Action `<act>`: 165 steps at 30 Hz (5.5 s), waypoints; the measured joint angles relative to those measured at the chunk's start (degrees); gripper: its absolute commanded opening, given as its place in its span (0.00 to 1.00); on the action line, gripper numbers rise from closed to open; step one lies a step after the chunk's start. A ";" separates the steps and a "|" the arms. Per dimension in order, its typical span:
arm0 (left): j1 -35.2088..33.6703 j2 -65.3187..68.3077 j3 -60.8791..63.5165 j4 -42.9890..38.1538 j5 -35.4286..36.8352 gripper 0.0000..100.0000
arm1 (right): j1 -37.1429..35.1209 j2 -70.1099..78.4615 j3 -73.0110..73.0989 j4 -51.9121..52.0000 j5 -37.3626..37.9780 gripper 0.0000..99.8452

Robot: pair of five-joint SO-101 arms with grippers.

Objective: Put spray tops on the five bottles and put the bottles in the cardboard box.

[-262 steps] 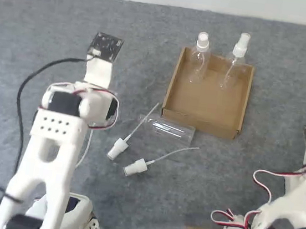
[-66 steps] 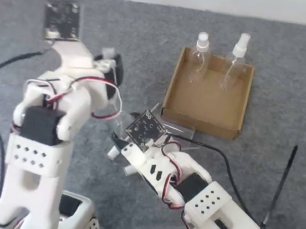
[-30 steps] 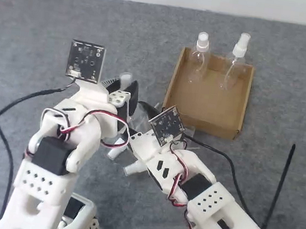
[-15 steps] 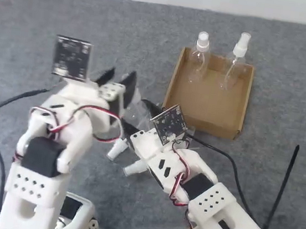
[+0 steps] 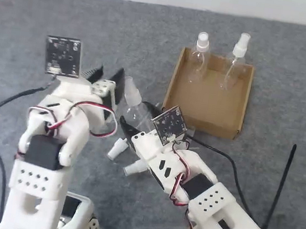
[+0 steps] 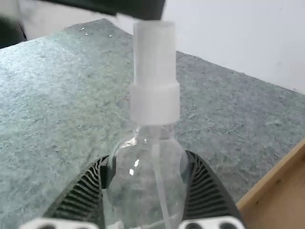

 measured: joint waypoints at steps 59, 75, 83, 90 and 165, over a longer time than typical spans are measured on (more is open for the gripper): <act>3.78 -40.35 34.46 1.85 -11.25 0.31 | -0.79 17.23 -44.57 41.93 2.20 0.01; 2.64 -41.32 35.16 0.88 -13.19 0.31 | 1.93 9.14 -44.66 49.67 4.66 0.01; 1.85 -41.23 36.22 0.88 -13.27 0.31 | 14.33 8.88 -47.12 50.11 6.77 0.01; 1.85 -41.05 36.22 0.88 -13.27 0.30 | 28.40 8.88 -48.35 50.20 11.52 0.01; 1.85 -41.05 37.36 0.53 -13.27 0.30 | 41.67 48.79 -39.65 8.53 6.95 0.01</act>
